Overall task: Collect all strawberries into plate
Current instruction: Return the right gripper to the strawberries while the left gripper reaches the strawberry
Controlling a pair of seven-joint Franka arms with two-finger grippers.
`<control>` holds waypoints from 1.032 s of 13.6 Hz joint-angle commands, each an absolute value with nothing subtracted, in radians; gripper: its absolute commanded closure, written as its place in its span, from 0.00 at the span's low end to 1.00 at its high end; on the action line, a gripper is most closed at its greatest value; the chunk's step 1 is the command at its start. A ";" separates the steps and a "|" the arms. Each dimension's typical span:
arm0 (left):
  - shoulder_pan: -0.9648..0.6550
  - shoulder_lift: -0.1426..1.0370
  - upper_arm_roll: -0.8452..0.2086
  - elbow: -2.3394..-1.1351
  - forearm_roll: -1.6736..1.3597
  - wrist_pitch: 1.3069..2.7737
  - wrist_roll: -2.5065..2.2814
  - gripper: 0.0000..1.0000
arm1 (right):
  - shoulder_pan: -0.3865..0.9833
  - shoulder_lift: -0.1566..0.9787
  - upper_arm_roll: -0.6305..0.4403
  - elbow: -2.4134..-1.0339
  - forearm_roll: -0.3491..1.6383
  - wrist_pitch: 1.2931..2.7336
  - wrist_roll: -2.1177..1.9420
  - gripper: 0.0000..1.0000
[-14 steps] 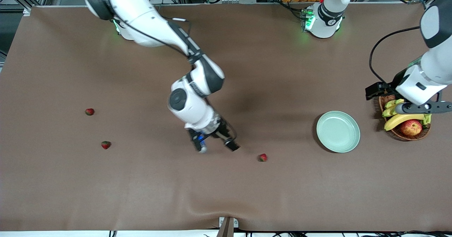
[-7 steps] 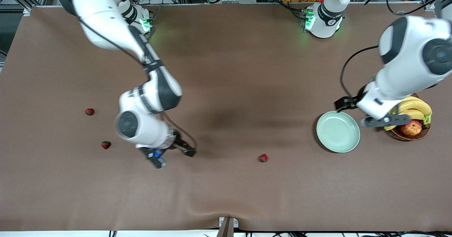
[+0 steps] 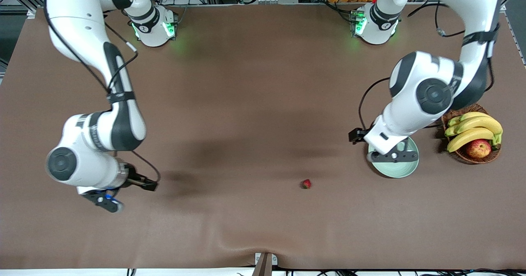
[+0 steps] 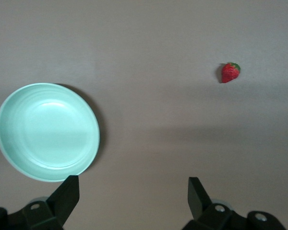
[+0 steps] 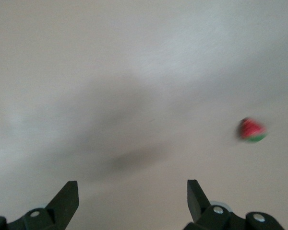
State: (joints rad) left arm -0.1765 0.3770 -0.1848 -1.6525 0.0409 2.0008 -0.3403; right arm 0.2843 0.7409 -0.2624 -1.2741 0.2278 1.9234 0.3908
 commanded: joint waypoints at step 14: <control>-0.410 0.722 -0.166 -1.463 0.037 2.277 -0.489 0.00 | 0.120 0.752 -0.262 -1.529 0.159 2.100 -0.012 0.35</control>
State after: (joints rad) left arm -0.4067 0.6741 -0.1790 -1.5067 0.0203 2.2207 -0.4806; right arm 0.1405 0.7595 -0.2796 -1.5144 0.1617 2.0900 0.0117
